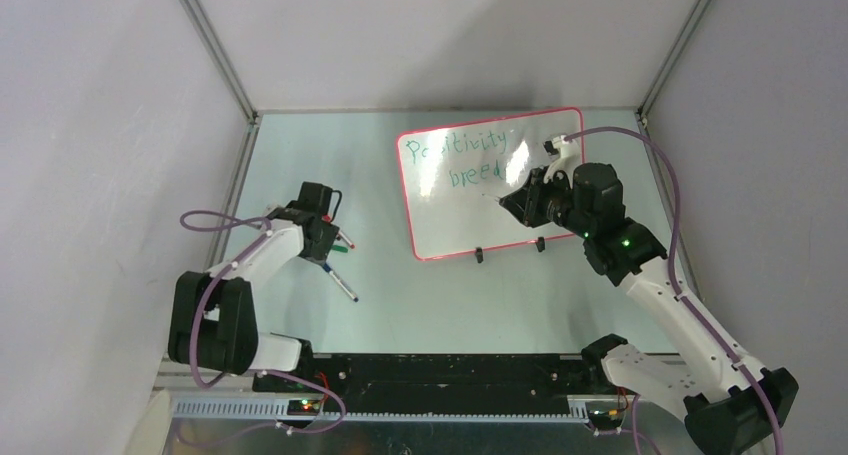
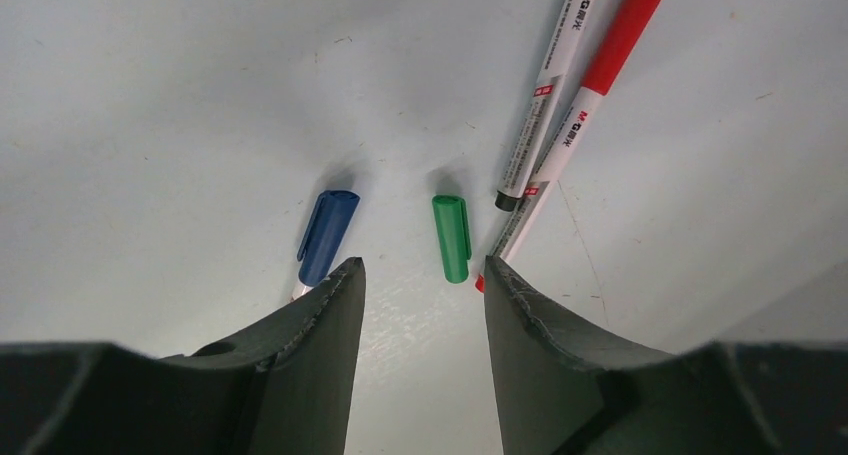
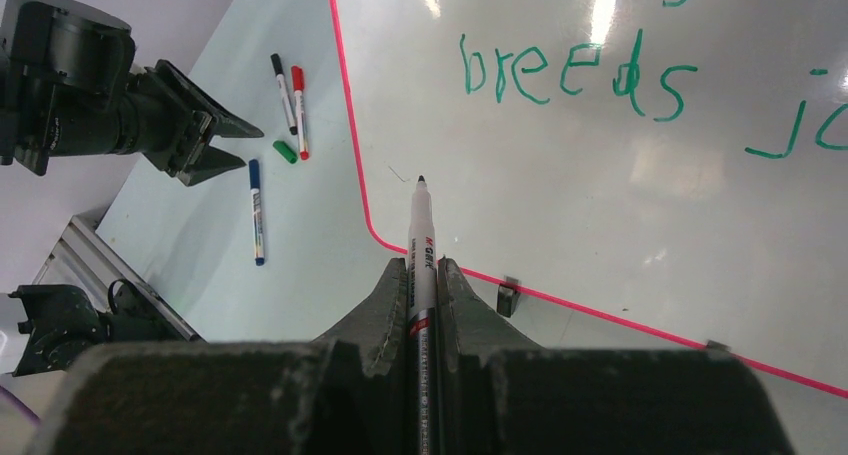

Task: Write a sentence on the whiteboard
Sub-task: Pick up the pen cap from the center of the board, then insert the whiteboard marker without the cap into the pen cap.

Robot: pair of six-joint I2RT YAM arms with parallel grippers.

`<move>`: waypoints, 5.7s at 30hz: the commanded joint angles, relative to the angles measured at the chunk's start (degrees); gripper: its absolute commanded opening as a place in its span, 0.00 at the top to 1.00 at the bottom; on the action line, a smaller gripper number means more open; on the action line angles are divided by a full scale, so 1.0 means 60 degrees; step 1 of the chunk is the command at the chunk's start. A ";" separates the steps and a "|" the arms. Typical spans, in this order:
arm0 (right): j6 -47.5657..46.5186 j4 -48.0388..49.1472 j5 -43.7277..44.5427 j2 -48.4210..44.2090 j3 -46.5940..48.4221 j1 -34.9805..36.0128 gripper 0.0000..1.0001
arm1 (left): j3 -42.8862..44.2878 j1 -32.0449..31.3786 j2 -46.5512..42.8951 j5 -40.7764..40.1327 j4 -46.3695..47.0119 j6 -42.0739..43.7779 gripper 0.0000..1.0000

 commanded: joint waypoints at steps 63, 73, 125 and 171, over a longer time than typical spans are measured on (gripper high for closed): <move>-0.2532 0.6305 0.4169 0.2360 -0.1571 0.7168 1.00 | -0.3453 0.0761 -0.6882 0.6878 0.4036 -0.2227 1.00; -0.2630 0.6231 0.4276 0.3026 -0.1048 0.7254 1.00 | -0.3547 0.0762 -0.7262 0.7151 0.4167 -0.2464 1.00; -0.3383 0.6302 0.4840 0.3930 0.0049 0.7316 1.00 | -0.3463 0.0754 -0.7766 0.7280 0.3916 -0.2514 1.00; -0.4535 1.0142 0.5249 0.7265 0.1053 0.7066 1.00 | -0.3474 -0.0895 -0.6976 0.6960 0.5625 -0.4111 1.00</move>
